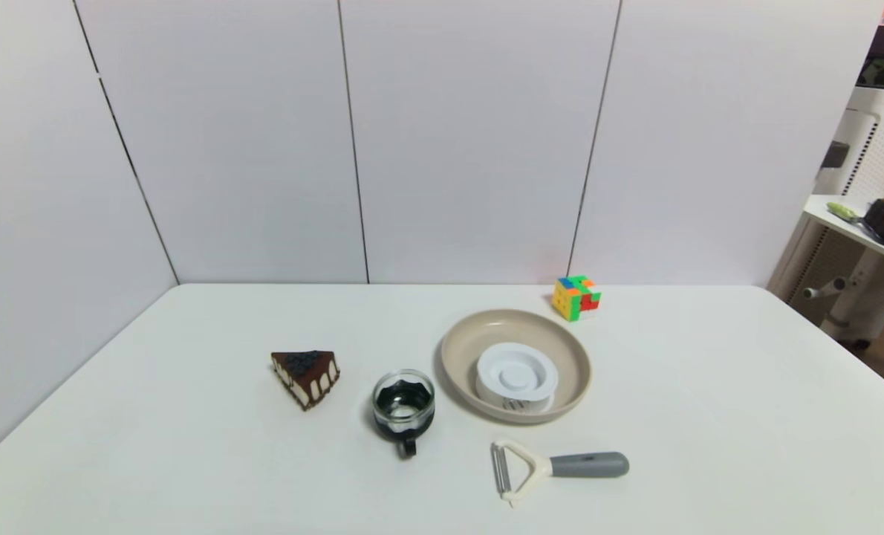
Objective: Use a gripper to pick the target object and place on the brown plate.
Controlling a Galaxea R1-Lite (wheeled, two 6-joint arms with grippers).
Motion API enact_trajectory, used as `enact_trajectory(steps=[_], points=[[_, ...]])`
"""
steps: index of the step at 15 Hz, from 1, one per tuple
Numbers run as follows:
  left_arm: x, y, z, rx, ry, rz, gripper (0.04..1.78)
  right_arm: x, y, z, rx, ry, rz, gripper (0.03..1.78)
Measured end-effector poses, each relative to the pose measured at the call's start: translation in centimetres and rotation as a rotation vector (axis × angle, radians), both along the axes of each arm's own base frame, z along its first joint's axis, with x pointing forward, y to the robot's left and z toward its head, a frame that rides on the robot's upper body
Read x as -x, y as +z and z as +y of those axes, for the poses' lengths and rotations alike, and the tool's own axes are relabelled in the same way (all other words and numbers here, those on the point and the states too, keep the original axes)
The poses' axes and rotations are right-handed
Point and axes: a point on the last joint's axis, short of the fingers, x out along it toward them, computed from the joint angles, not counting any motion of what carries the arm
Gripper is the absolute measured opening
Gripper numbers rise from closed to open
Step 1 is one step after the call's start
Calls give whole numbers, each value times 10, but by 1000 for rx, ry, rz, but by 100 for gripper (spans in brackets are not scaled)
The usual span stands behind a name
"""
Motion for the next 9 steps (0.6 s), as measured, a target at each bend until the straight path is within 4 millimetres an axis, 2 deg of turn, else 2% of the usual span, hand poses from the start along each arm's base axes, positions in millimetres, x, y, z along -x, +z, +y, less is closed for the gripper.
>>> enact_trajectory(steps=[3, 9], points=[[0, 0, 0, 0, 0, 0, 169, 3, -1, -1, -68, -38, -33, 169], [0, 0, 0, 0, 0, 0, 169, 3, -1, -1, -58, -38, -43, 169]])
